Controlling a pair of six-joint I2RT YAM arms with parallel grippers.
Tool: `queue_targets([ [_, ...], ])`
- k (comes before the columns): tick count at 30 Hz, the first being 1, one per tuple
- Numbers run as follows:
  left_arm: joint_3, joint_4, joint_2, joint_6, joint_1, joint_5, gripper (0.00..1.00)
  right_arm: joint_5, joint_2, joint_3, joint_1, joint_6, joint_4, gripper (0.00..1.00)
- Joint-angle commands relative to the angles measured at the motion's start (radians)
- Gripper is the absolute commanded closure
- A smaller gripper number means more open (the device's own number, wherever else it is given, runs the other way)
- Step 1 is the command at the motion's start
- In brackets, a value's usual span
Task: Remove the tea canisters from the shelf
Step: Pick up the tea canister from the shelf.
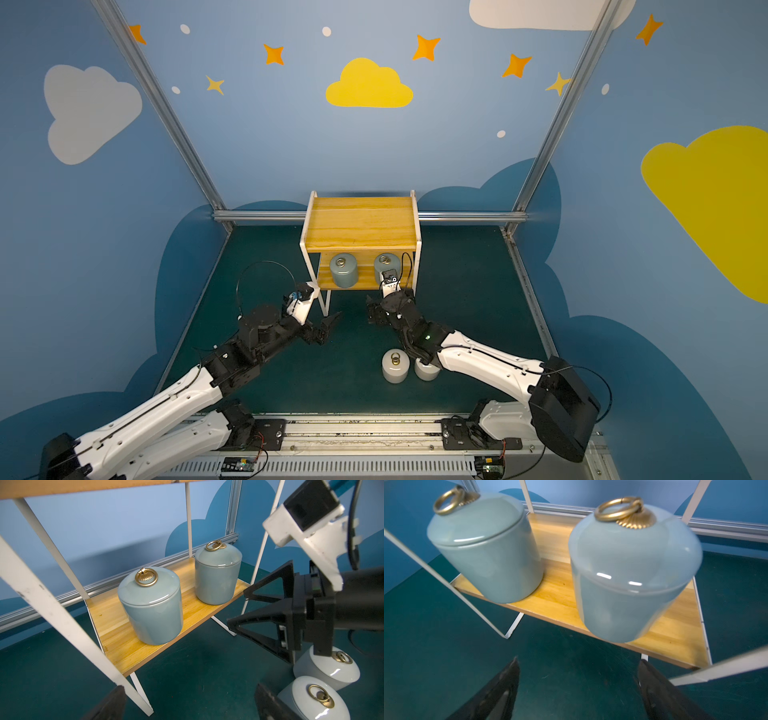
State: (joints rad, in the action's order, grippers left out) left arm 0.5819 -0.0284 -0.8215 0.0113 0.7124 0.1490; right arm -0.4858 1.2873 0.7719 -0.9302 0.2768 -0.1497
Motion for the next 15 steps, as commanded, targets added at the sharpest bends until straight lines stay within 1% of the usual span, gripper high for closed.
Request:
queue_targets([
  [1,-0.008,0.021,0.021,0.005,-0.010,-0.010,0.02,-0.026,0.017,0.024,0.011,-0.027,-0.092,0.09],
  [8,-0.018,0.021,0.036,0.007,-0.015,-0.018,0.02,-0.034,0.048,0.009,0.022,-0.051,-0.174,0.09],
  [15,-0.022,0.018,0.037,0.010,-0.017,-0.028,0.02,-0.037,0.092,0.013,0.033,-0.054,-0.206,0.09],
])
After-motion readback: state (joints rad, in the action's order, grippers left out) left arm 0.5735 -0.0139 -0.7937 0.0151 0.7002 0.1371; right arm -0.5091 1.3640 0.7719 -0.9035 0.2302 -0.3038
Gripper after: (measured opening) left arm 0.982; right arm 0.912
